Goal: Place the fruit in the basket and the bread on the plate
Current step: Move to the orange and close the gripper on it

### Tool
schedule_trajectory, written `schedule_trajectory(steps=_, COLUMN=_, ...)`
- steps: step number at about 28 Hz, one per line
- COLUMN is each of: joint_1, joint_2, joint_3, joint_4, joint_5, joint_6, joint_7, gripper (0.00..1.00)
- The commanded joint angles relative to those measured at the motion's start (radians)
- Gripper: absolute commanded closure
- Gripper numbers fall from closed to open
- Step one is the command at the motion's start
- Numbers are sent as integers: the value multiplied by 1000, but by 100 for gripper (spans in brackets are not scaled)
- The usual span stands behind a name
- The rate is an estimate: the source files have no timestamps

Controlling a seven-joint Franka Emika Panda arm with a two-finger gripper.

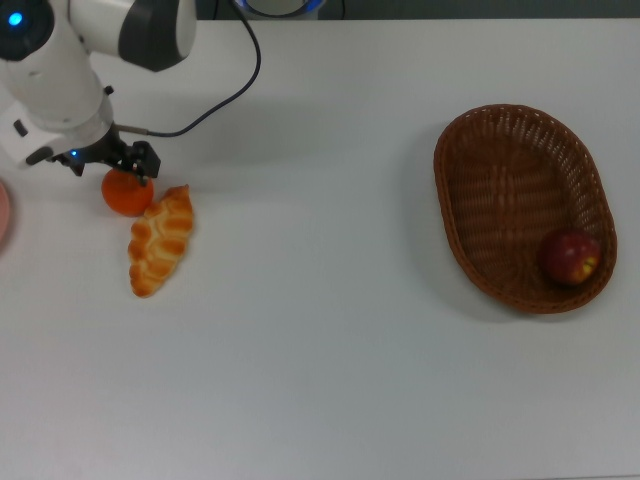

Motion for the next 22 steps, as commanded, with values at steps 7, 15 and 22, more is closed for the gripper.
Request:
schedule_trajectory(steps=7, joint_1=37, joint_2=-143, joint_3=-10, joint_4=-230, joint_5=-17, joint_6=115, joint_7=15, gripper=0)
schedule_trajectory(steps=15, joint_1=37, joint_2=-97, joint_3=-10, joint_4=-207, joint_5=-31, joint_6=158, joint_7=50, gripper=0)
schedule_trajectory(steps=22, joint_1=37, joint_2=-48, joint_3=-12, joint_4=-170, joint_5=-34, joint_6=169, joint_7=64, gripper=0)
